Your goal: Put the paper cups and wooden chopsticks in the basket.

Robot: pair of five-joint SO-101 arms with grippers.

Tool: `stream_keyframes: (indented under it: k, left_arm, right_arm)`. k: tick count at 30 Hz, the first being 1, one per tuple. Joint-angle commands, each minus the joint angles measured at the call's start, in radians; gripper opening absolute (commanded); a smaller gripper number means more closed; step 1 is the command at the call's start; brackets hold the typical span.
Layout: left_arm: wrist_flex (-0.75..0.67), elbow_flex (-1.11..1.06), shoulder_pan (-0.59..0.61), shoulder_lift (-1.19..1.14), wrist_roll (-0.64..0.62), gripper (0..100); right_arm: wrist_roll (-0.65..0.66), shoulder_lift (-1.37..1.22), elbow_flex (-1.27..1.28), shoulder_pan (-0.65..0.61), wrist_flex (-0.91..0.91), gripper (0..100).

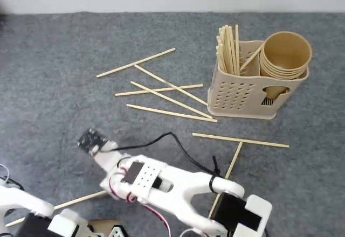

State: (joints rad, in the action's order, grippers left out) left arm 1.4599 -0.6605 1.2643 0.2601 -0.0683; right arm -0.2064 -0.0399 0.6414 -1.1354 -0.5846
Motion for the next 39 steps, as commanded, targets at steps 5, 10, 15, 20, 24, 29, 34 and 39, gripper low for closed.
stream_keyframes:
  k: [5,10,15,20,24,29,34,39]
  left_arm:
    - [-0.003,-0.125,0.005,0.049,0.04,13]
    - [-0.075,-0.176,0.006,0.049,0.04,13]
    - [-0.078,-0.179,0.005,0.049,0.041,13]
    - [-0.117,-0.2,-0.011,0.048,0.043,13]
    - [-0.186,-0.272,-0.066,0.048,0.043,13]
    - [-0.198,-0.28,-0.091,0.048,0.043,13]
    - [-0.203,-0.282,-0.104,0.048,0.043,13]
    - [-0.147,-0.237,-0.101,0.048,0.101,13]
  right_arm:
    - [-0.02,0.107,-0.074,0.12,-0.012,17.2]
    - [-0.02,0.208,-0.052,0.191,-0.012,17.2]
    - [-0.021,0.265,-0.021,0.208,-0.012,17.2]
    - [-0.021,0.28,-0.014,0.209,-0.012,17.2]
    - [-0.02,0.282,-0.014,0.209,-0.012,17.2]
    - [-0.02,0.283,-0.014,0.22,-0.012,17.2]
    - [-0.02,0.283,-0.018,0.222,-0.01,17.2]
    - [-0.02,0.283,-0.018,0.222,-0.01,17.2]
